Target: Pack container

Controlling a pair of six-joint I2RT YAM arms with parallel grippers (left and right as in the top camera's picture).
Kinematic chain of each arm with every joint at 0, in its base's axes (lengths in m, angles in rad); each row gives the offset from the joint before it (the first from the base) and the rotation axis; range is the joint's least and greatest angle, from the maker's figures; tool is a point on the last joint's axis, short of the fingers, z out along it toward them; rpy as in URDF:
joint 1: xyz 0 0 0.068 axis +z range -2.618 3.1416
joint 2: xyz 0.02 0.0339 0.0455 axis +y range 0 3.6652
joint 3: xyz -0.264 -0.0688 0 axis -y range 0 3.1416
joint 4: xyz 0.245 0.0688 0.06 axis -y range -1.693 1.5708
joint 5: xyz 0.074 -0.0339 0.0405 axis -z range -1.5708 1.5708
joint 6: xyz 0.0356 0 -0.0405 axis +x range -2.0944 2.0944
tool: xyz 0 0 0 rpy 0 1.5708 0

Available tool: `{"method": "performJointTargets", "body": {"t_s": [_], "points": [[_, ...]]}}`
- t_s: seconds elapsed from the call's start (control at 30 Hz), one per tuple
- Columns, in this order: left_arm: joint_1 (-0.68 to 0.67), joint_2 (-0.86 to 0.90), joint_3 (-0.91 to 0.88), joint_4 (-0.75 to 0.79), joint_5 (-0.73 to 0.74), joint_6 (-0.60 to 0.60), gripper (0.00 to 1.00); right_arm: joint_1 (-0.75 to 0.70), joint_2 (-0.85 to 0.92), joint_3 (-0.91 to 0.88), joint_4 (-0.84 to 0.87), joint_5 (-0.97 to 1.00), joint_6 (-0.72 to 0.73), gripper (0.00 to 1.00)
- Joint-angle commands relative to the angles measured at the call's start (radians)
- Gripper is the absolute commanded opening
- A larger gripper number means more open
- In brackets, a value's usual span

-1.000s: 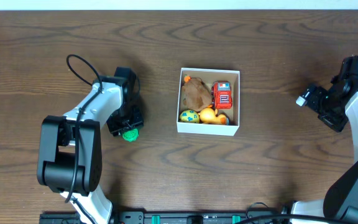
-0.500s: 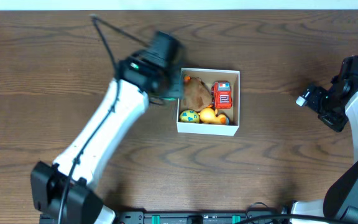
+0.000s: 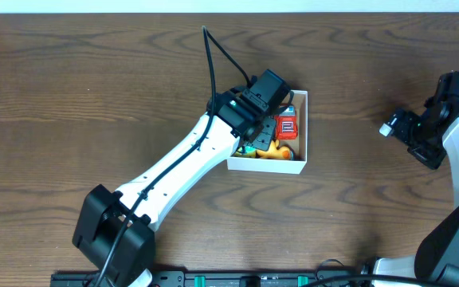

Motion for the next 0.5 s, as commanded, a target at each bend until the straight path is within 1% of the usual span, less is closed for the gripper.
{"method": "performJointTargets", "body": {"t_s": [0.0, 0.03, 0.17, 0.27, 0.33, 0.47], "points": [[0.015, 0.002, -0.003, 0.002, -0.028, 0.005, 0.73, 0.001, -0.006, 0.002, -0.001, -0.004, -0.013, 0.99], [0.018, 0.002, -0.003, 0.002, -0.028, 0.005, 0.74, 0.001, -0.006, 0.002, -0.001, -0.004, -0.013, 0.99], [0.034, -0.012, -0.002, 0.001, -0.031, 0.012, 0.74, 0.001, -0.006, 0.002, 0.000, -0.005, -0.014, 0.99], [0.051, -0.048, -0.002, -0.005, -0.088, 0.013, 0.77, 0.005, -0.007, 0.002, 0.004, -0.005, -0.026, 0.98], [0.079, -0.089, -0.002, -0.017, -0.130, 0.012, 0.78, 0.023, -0.012, 0.003, 0.010, -0.006, -0.051, 0.97], [0.173, -0.175, -0.002, -0.026, -0.140, 0.012, 0.79, 0.101, -0.045, 0.021, 0.046, 0.019, -0.080, 0.99]]}}
